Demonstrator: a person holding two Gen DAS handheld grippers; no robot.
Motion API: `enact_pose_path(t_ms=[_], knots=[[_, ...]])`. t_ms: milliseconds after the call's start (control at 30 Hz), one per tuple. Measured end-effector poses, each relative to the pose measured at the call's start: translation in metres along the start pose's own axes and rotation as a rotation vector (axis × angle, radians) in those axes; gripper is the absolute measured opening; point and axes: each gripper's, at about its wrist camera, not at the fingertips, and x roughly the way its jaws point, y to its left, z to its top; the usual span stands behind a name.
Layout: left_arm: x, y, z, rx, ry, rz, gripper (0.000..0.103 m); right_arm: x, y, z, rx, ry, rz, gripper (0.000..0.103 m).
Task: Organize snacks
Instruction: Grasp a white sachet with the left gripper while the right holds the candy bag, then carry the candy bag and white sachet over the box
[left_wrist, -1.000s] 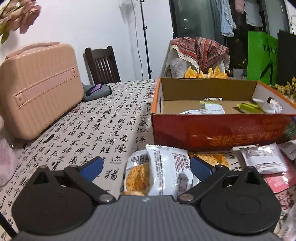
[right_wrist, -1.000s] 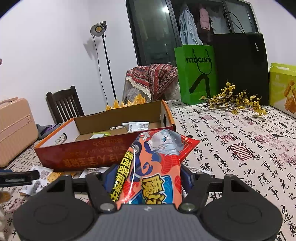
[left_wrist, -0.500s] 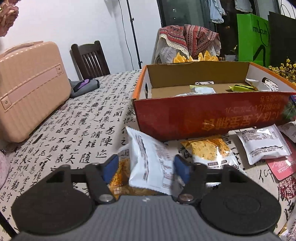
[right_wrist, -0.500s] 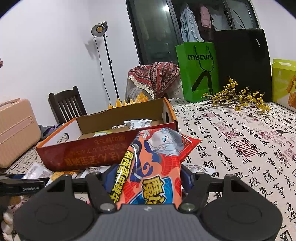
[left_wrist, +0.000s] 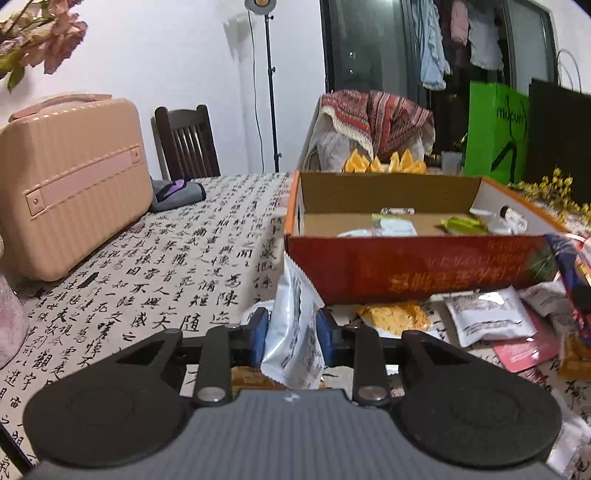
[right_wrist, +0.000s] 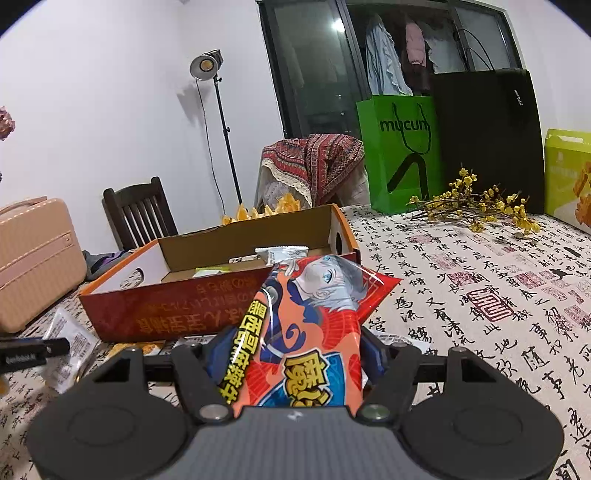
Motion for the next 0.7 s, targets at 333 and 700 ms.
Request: enact_pose_path(t_ms=[333,700], knots=[[0.004,-0.005,-0.002,-0.004,0.020,-0.050,0.020,-0.007,0.002,0.002,-0.005,-0.010,0.016,0.068],[0.023,-0.006,-0.004,-0.054,0.063,-0.080,0.011,-0.010,0.006,0.002,-0.021,-0.013,0.035,0.068]])
